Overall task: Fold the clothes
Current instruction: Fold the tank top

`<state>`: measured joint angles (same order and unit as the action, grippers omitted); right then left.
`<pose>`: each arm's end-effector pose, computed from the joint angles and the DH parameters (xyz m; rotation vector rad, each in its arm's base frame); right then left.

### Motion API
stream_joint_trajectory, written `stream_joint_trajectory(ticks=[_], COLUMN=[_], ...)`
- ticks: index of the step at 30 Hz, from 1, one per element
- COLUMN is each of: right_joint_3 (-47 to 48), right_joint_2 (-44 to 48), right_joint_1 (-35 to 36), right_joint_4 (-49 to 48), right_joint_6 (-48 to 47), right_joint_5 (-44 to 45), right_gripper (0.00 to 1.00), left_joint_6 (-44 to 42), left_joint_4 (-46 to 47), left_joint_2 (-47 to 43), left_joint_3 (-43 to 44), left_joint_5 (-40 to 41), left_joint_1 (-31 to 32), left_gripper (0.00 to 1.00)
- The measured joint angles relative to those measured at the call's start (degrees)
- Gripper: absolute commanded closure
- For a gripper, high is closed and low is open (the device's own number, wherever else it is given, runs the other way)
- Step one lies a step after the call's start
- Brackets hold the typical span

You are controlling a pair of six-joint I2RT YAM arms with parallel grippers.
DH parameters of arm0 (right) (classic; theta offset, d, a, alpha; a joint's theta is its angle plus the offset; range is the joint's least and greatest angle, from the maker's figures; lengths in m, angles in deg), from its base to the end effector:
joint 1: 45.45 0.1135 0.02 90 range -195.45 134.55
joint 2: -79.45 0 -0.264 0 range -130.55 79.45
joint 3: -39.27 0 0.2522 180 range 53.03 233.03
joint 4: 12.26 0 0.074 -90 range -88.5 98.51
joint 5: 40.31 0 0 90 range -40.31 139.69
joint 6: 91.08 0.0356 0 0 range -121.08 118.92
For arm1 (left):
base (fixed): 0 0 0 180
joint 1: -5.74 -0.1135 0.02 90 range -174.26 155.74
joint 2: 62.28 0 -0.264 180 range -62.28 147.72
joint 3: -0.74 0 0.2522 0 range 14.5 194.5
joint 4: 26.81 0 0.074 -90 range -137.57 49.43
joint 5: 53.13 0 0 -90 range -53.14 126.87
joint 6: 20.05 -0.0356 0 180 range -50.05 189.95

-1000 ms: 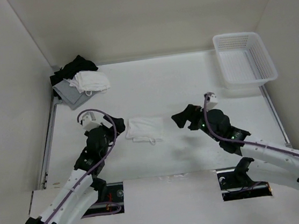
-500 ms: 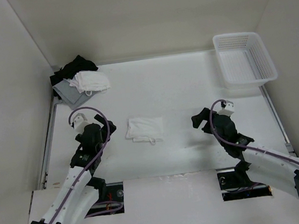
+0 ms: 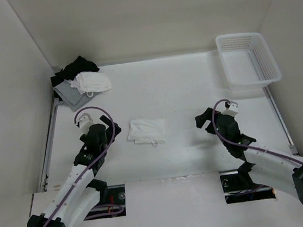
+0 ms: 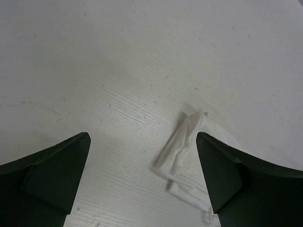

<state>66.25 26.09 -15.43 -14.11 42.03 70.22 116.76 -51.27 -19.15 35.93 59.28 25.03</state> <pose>0.1673 0.0823 0.1687 0.4564 1.9480 0.4720 0.1625 -0.0425 0.2019 -0.7178 1.9749 -0.2794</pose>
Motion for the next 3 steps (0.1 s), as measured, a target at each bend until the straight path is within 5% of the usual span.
stream_joint_trajectory(ticks=[3], right_joint_3=[0.02], right_joint_2=[0.00], right_joint_1=[0.00], right_joint_4=[-0.13], right_joint_6=[0.00], right_joint_5=[-0.02], right_gripper=[0.00], left_joint_6=[-0.22], left_joint_4=[0.85], left_joint_2=[1.01], left_joint_3=[0.00], left_joint_5=[-0.02], left_joint_1=[0.39], left_gripper=[0.00])
